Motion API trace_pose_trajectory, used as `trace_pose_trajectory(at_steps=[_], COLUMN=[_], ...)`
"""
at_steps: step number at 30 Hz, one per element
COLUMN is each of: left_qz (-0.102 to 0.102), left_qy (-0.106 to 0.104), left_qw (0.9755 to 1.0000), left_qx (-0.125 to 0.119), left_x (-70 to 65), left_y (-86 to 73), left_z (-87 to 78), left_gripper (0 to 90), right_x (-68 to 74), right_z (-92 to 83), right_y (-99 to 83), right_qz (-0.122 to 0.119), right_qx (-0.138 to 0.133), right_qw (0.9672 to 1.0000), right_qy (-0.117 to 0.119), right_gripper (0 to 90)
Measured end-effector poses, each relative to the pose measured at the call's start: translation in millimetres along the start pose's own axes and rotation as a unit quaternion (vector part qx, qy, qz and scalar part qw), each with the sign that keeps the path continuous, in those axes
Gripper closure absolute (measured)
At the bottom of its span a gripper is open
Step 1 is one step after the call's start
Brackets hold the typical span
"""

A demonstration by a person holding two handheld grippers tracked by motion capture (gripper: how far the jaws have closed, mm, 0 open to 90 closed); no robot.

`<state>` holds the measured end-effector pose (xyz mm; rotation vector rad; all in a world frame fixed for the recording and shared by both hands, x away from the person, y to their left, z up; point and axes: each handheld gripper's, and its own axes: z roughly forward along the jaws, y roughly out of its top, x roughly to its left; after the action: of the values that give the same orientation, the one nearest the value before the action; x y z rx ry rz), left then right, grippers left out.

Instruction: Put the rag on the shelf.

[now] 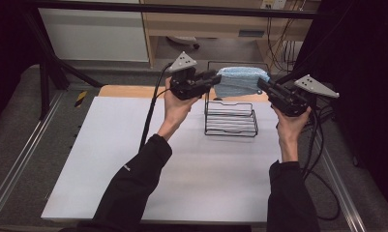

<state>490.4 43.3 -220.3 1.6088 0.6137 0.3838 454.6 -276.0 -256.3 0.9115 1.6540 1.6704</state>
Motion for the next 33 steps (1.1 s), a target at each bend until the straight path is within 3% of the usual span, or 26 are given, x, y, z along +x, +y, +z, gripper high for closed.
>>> trace_pose_trajectory(at_steps=[5,10,17,28,31,33], left_qz=[-0.028,-0.048,-0.036,-0.018,-0.013,-0.004], left_qy=[0.026,0.006,-0.008,-0.014,-0.013,-0.012], left_qw=[0.9988,0.9974,0.9964,0.9951,0.9948,0.9943], left_qx=[0.031,0.054,0.077,0.096,0.1,0.105], left_x=[3.8,2.9,-5.0,-13.5,-16.1,-18.1], left_y=[16.0,20.6,12.3,-4.9,-9.6,-12.6], left_z=[5.2,14.6,15.5,17.3,19.4,20.4], left_gripper=[76.9,84.1,86.5,88.6,88.9,88.9], right_x=[0.7,0.2,1.9,11.8,14.1,16.2], right_z=[-0.4,-2.1,-3.8,-20.2,-24.6,-25.6], right_y=[-0.9,-2.6,-0.4,13.3,20.6,25.9], right_qz=[-0.003,-0.005,-0.008,-0.012,-0.012,-0.005], right_qx=[0.004,0.006,0.015,0.008,0.005,0.009], right_qw=[1.0,1.0,0.9999,0.9999,0.9999,0.9999], right_qy=[0.003,0.005,0.002,0.004,0.005,0.012], right_gripper=[79.3,78.9,73.9,42.8,45.6,55.7])
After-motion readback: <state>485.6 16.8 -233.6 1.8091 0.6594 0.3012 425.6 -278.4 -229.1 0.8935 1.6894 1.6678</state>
